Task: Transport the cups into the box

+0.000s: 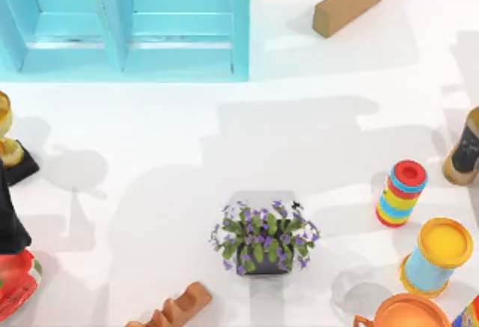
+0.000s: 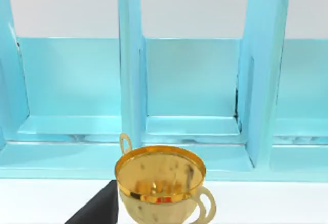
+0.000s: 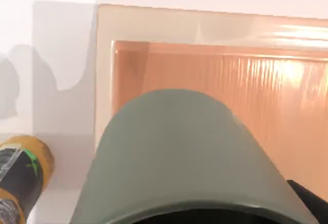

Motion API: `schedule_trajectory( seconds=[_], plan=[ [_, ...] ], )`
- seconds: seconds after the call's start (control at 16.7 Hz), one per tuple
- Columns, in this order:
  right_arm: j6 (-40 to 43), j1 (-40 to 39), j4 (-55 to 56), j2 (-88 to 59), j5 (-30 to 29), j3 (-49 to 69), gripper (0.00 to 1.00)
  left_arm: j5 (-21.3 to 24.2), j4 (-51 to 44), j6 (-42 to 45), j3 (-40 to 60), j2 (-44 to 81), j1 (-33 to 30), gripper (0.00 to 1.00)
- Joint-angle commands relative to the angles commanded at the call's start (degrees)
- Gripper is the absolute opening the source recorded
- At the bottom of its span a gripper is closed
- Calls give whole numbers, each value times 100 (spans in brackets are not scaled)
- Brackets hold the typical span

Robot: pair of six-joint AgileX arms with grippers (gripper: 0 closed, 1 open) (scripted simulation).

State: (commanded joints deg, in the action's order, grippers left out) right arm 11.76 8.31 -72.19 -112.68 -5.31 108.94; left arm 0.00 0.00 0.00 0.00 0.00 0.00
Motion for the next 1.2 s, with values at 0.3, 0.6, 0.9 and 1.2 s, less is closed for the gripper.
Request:
schedule_trajectory(
  seconds=[0.3, 0.6, 0.9, 1.2],
  plan=[
    [1417, 1693, -679, 421, 260, -759, 0, 0, 0, 0, 0, 0, 0, 100],
    [1731, 2077, -797, 556, 291, -946, 0, 0, 0, 0, 0, 0, 0, 100],
    [1712, 2022, -559, 549, 282, -1146, 0, 0, 0, 0, 0, 0, 0, 100],
    [1664, 1973, 305, 588, 303, -2081, 0, 0, 0, 0, 0, 0, 0, 100]
  ],
)
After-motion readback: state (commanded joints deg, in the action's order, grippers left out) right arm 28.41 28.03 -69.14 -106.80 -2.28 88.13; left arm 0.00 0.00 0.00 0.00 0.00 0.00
